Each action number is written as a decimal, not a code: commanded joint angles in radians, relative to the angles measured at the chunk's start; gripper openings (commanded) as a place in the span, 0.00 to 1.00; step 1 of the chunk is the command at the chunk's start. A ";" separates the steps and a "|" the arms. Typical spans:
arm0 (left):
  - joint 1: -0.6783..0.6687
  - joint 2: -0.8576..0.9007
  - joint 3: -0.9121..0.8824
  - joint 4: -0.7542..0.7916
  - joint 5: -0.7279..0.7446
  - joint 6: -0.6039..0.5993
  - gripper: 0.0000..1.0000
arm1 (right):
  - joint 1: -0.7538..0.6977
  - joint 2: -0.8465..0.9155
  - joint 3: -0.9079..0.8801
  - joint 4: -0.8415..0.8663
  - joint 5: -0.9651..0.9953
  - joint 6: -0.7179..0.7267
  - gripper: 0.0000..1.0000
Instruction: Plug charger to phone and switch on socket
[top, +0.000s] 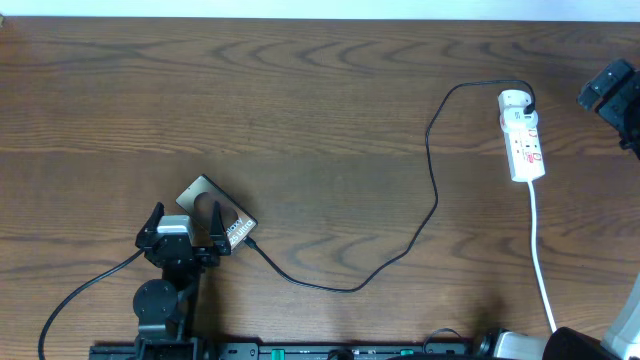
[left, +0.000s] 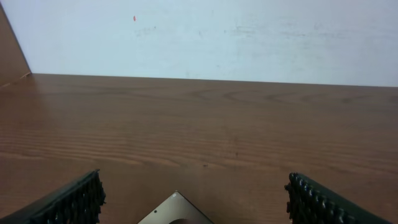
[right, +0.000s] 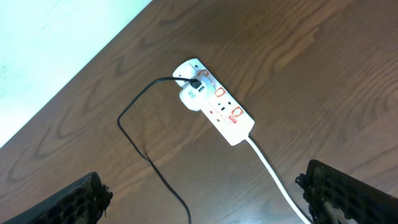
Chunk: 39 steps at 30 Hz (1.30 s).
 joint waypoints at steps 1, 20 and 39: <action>0.005 -0.008 -0.013 -0.040 0.023 0.006 0.92 | 0.004 -0.013 0.000 0.000 0.006 0.012 0.99; 0.005 -0.008 -0.013 -0.040 0.024 0.006 0.92 | 0.004 -0.013 0.000 0.000 0.006 0.012 0.99; 0.005 -0.008 -0.013 -0.040 0.023 0.006 0.92 | 0.014 -0.010 -0.016 -0.015 0.007 0.005 0.99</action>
